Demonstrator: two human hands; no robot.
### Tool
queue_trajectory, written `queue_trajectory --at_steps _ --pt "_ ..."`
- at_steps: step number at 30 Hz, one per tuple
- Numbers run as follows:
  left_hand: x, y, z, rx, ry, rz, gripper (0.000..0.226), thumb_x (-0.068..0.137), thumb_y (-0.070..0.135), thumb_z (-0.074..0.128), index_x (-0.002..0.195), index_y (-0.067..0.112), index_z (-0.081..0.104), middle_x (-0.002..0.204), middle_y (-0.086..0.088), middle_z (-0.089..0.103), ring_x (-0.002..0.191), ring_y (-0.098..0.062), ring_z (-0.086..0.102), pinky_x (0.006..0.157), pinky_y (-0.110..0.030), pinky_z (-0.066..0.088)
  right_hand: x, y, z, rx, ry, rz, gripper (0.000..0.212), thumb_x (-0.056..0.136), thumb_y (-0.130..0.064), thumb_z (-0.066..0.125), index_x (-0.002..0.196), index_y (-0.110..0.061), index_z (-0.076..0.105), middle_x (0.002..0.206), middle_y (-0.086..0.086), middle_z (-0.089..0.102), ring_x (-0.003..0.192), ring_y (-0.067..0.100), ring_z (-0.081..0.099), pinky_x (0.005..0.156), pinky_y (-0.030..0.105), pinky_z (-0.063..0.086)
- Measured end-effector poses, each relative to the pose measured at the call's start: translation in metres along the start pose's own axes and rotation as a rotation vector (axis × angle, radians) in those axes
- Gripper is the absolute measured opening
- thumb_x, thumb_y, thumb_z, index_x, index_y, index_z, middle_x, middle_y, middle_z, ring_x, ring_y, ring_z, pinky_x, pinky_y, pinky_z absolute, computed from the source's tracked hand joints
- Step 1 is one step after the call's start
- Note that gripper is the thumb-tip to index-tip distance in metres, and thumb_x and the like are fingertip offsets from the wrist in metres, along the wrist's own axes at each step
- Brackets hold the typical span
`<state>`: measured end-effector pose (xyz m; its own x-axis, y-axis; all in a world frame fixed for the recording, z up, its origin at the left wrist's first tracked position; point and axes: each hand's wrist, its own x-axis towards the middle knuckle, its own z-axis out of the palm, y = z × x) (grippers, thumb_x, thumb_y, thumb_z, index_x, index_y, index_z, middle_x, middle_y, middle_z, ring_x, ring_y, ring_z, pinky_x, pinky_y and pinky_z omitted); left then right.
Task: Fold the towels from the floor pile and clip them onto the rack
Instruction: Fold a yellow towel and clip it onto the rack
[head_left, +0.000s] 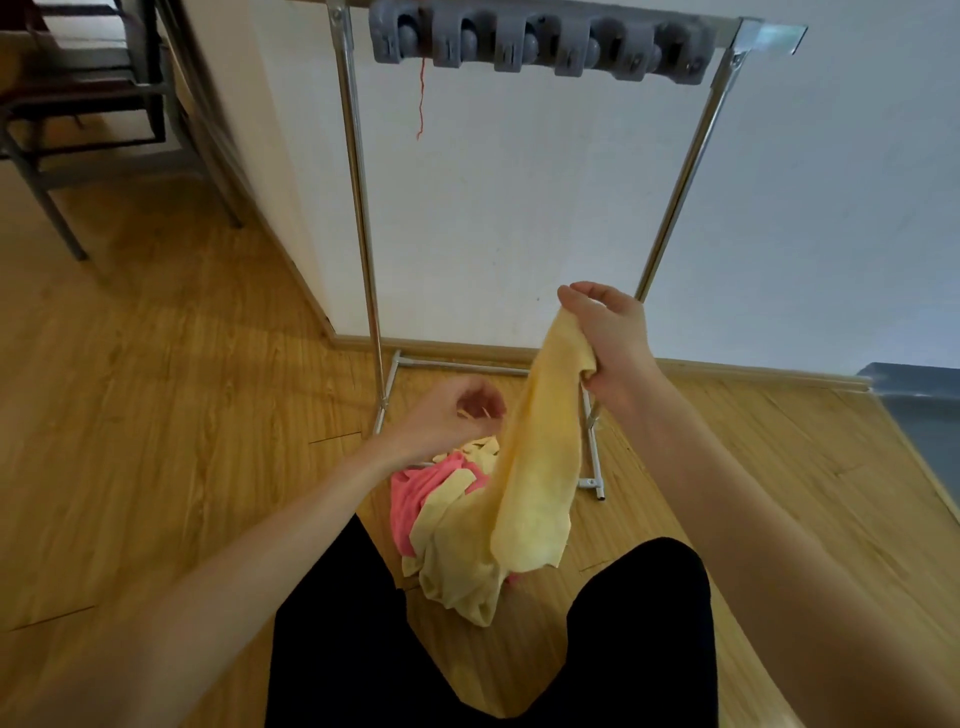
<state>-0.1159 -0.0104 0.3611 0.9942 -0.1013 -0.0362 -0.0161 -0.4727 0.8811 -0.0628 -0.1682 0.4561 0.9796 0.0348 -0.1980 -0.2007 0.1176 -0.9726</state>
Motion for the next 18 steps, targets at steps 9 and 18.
queue_trajectory --at_steps 9,18 --pt "-0.027 -0.005 0.03 0.266 0.287 0.091 0.053 0.073 0.057 0.071 0.108 0.022 0.052 0.101 0.012 0.053 0.086 -0.004 0.054 0.072 -0.02 0.048 -0.007 -0.001 0.03 0.185 0.059 0.005 0.025 0.092 -0.009 0.058 0.116 -0.002 0.057 0.079 0.003 0.056 0.061 0.012 0.055 0.052 0.021 0.05" --pt "-0.012 0.002 0.021 -0.357 0.321 -0.019 0.012 0.095 0.007 0.052 0.095 0.008 0.063 0.085 0.002 0.064 0.077 -0.003 0.06 0.07 -0.019 0.049 -0.006 0.002 -0.008 0.212 0.22 0.073 0.009 0.093 -0.009 0.054 0.089 -0.015 0.059 0.087 0.003 0.057 0.078 0.016 0.057 0.069 0.029 0.053"
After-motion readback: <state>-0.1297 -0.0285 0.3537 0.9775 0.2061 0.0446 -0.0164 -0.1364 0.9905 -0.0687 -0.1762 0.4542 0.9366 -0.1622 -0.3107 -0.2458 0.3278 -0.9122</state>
